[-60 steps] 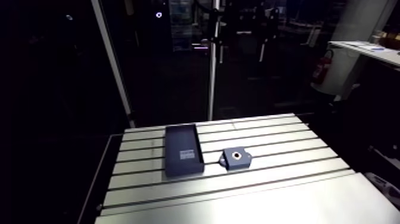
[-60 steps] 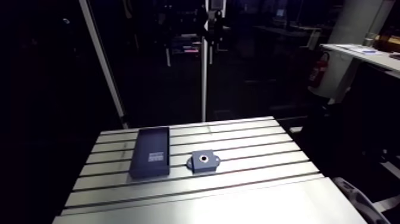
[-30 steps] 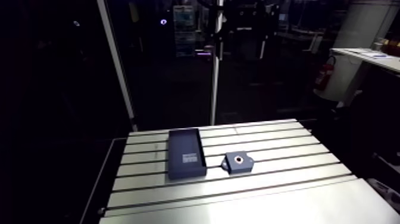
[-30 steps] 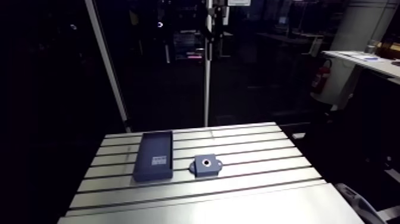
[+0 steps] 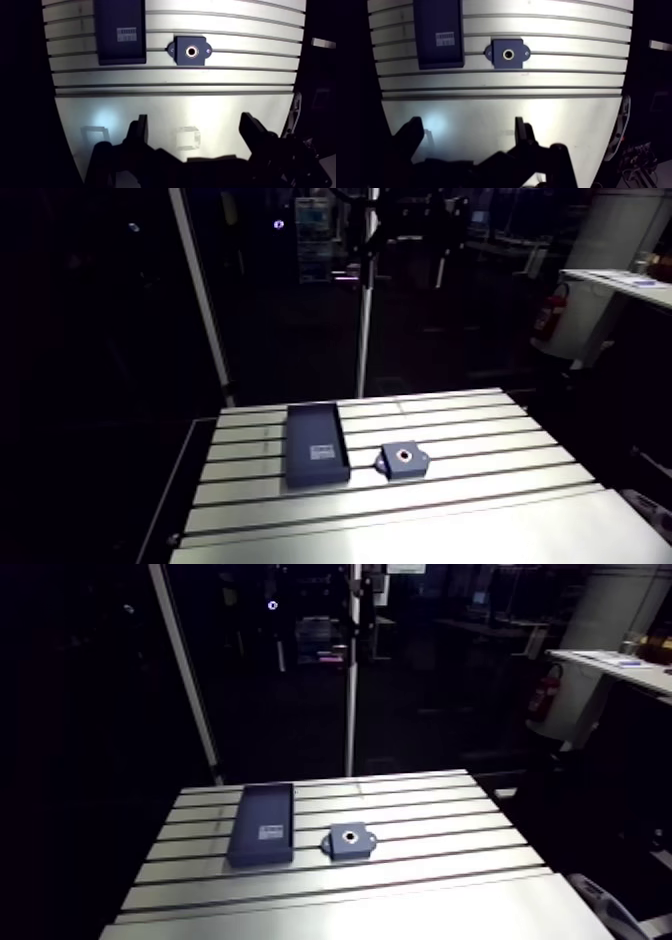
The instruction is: Pick up the bearing and press it into the housing until flush.
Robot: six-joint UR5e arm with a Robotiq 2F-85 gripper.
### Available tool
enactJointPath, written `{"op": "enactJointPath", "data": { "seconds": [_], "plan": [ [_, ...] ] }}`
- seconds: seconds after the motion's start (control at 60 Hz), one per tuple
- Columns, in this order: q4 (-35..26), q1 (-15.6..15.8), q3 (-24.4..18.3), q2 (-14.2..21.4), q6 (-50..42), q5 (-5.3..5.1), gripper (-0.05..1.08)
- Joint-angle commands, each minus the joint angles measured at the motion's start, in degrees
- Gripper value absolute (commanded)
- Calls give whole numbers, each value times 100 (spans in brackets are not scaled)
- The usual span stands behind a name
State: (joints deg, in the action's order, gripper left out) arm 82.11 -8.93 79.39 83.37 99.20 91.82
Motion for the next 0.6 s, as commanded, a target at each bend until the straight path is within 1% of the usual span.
{"op": "enactJointPath", "data": {
  "seconds": [0.017, 0.1, 0.117, 0.133, 0.15, 0.167, 0.183, 0.6],
  "plan": [
    [11, 22, 43, -1, -1, -2, 1],
    [11, 39, 70, -1, -9, -25, 1],
    [11, 47, 71, -1, -10, -58, 1],
    [11, 47, 71, -1, -10, -58, 1],
    [11, 49, 79, -1, -18, -100, 1],
    [11, 49, 79, -1, -18, -100, 1],
    [11, 49, 95, -1, -34, -129, 1],
    [30, 49, 185, 8, -54, -134, 1]
  ]
}}
